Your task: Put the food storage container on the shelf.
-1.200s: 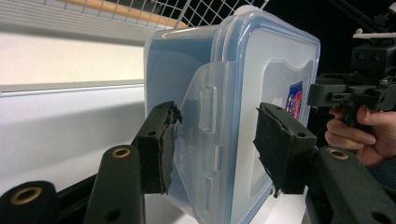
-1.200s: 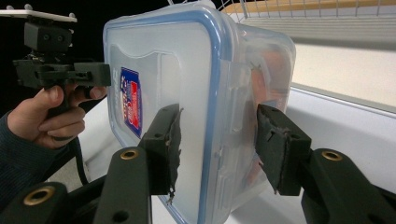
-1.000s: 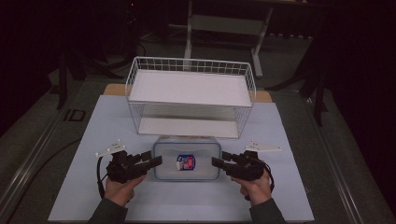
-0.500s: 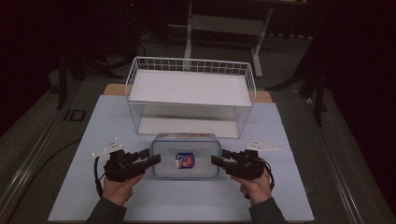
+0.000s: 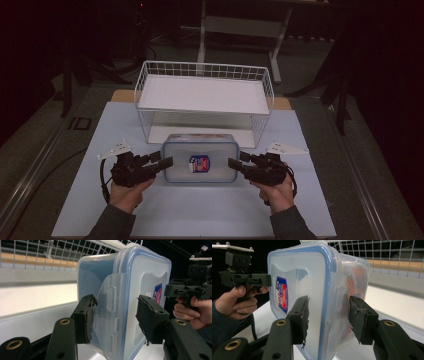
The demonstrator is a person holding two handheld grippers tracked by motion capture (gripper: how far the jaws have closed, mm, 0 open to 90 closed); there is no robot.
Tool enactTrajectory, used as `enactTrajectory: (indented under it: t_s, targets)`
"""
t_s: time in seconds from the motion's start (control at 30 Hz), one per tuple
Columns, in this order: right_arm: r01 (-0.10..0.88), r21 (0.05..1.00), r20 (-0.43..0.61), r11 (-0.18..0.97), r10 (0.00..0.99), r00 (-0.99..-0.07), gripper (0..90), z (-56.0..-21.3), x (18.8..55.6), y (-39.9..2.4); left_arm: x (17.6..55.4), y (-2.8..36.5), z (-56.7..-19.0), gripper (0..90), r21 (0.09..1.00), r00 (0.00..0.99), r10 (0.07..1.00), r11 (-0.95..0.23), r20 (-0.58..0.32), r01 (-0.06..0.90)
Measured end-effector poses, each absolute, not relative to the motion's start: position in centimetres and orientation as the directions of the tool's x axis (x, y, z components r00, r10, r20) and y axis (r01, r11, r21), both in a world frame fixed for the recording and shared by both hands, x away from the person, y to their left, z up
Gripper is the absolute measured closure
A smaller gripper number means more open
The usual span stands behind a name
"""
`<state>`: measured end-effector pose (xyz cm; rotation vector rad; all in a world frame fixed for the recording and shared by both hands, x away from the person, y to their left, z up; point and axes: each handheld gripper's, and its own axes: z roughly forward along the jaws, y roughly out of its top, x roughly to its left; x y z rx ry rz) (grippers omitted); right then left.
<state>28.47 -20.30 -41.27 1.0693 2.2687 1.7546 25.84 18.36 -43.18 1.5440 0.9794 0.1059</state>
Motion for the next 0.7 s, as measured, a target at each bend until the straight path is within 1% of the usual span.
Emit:
enactTrajectory:
  t_s: [0.4,0.7]
  targets:
    - [0.436,0.896,0.317,0.082,0.568,-0.760,51.5,-39.2,29.5,-20.4,27.2,18.3,-41.4,48.7,0.864,0.646,0.616,0.117,-0.450,0.490]
    - [0.416,0.907,0.310,0.066,0.564,-0.765,51.6,-38.0,30.4,-20.4,28.2,18.4,-39.5,48.7,0.881,0.658,0.626,0.108,-0.420,0.460]
